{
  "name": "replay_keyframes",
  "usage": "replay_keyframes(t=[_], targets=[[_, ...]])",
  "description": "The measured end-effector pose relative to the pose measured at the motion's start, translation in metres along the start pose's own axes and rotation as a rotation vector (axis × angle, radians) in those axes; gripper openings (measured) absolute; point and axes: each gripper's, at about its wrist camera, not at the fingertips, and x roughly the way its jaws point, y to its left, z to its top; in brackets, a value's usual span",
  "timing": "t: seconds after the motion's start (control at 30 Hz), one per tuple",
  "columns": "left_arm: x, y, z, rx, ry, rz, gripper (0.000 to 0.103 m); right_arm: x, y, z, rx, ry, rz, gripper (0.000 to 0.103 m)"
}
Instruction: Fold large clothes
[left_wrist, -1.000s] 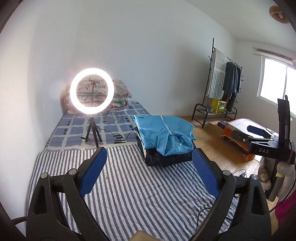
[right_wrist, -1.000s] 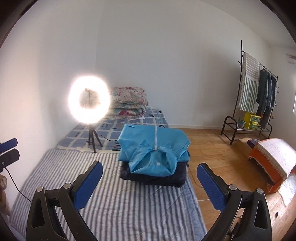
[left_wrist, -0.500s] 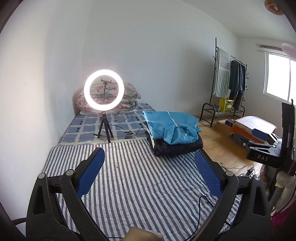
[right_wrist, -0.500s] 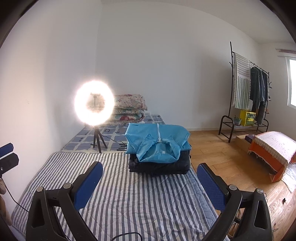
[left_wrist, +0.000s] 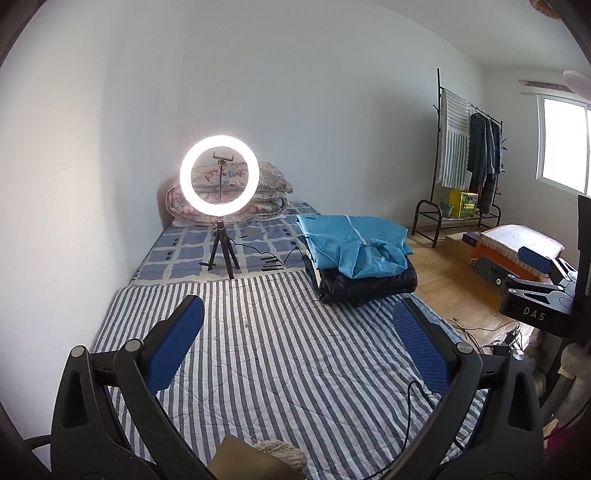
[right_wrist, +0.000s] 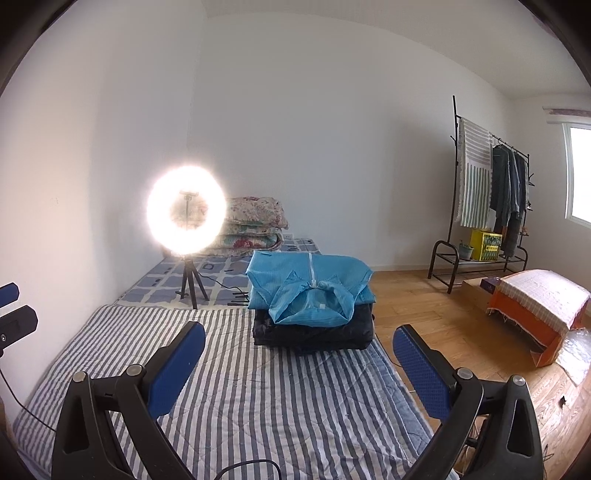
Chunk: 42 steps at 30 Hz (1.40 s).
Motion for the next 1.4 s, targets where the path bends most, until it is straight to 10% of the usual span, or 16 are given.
replay_keyframes(t=[1.4], targets=[[0.010, -0.003, -0.012, 0.057, 0.014, 0.043, 0.103, 0.017, 0.003, -0.013, -0.007, 0.015, -0.008, 0.103]])
